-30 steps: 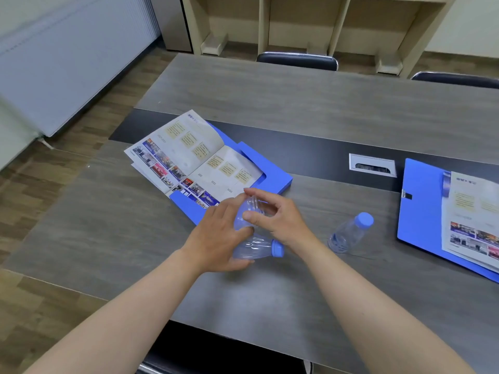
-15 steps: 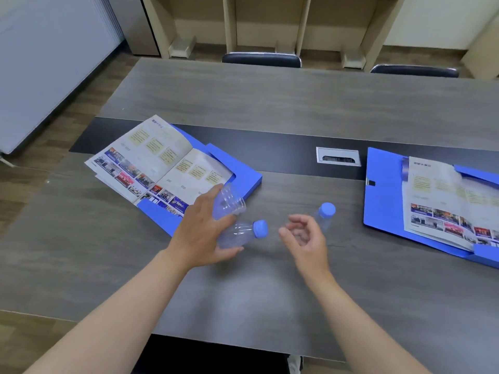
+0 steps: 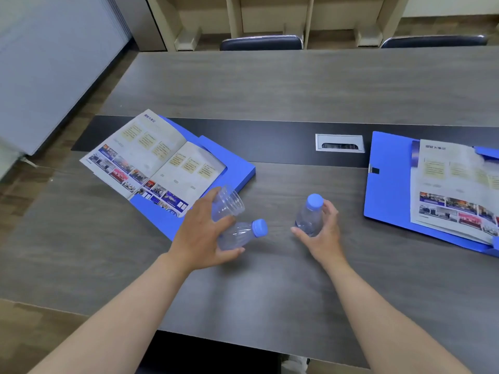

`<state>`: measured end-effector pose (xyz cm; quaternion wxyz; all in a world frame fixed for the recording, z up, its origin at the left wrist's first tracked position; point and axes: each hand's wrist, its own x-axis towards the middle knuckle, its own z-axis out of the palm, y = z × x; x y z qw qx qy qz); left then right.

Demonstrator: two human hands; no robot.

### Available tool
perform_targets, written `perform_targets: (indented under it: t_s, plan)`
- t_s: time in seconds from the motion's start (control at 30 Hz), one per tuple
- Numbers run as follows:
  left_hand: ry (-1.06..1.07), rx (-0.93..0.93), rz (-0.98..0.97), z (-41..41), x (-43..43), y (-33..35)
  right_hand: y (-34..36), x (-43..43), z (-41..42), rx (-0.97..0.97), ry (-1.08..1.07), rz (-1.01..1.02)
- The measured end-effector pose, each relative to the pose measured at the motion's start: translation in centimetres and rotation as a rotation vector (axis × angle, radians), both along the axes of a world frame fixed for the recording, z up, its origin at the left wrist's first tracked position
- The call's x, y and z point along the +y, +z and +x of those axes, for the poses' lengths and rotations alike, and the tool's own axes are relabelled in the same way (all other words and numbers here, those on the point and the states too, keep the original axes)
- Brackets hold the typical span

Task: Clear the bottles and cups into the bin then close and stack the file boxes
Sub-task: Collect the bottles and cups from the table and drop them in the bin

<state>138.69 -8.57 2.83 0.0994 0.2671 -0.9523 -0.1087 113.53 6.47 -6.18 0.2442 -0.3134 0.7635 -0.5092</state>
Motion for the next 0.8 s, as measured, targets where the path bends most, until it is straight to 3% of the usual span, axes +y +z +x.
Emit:
perform_targets:
  t_s: [0.47,0.63,0.8]
  plan:
    - [0.008,0.022,-0.01,-1.0,0.7,1.1,3.6,-0.2,0.6,0.049,-0.085,-0.065]
    - [0.017,0.121,0.046,-2.4,0.1,1.9,7.3,2.0,2.5,-0.114,-0.228,-0.029]
    - [-0.013,0.213,0.235,-4.3,0.4,2.8,11.1,6.0,5.3,-0.034,-0.338,-0.033]
